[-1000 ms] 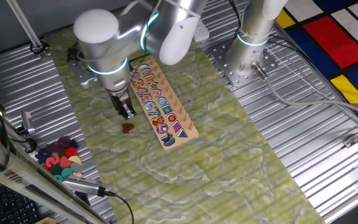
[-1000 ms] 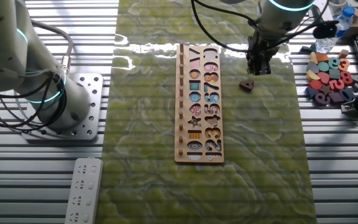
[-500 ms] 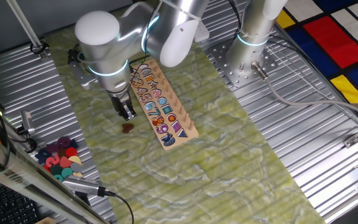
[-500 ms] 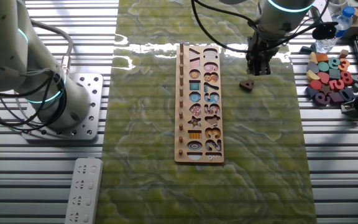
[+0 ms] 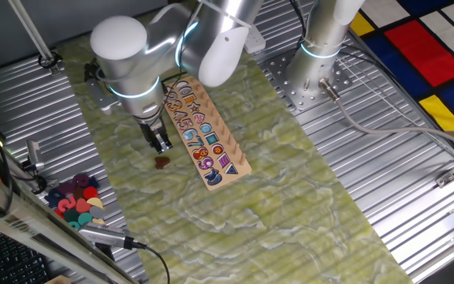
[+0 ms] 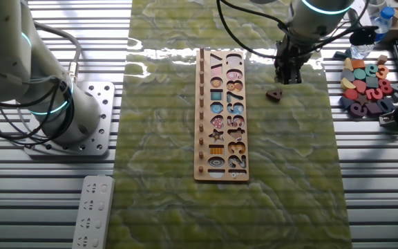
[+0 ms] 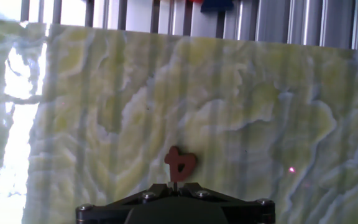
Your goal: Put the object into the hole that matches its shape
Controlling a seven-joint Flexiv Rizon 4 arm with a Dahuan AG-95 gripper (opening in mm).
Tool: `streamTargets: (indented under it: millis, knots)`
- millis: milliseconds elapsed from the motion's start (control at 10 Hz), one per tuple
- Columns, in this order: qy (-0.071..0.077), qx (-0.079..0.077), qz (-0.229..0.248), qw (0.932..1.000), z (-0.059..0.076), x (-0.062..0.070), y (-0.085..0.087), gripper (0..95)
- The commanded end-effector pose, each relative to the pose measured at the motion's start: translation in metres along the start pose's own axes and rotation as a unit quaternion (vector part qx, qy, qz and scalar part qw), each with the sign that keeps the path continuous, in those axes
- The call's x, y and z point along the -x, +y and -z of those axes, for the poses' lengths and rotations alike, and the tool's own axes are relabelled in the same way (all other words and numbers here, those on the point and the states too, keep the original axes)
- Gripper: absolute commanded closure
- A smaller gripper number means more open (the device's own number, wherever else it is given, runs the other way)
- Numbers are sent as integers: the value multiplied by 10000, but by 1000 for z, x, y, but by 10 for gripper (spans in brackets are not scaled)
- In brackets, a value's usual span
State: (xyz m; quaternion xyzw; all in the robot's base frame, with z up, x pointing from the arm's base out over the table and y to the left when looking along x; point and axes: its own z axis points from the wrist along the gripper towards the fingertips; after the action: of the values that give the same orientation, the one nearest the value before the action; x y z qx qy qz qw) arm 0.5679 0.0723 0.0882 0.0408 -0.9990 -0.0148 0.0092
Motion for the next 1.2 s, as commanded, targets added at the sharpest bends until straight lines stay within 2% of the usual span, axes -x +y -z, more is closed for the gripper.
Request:
streamTargets:
  millis: [100,200,300,400,500,800,1200]
  knots:
    - [20,11,-61,10000,1,0,0,950]
    - [30,11,-59,10000,1,0,0,950]
    - [29,5,-31,10000,1,0,0,760]
    - [9,5,13,10000,1,0,0,760]
    - [-23,3,39,10000,1,0,0,570]
    - [-99,17,114,9999,-15,4,-3,570]
    - [-90,25,171,9998,-28,7,-4,570]
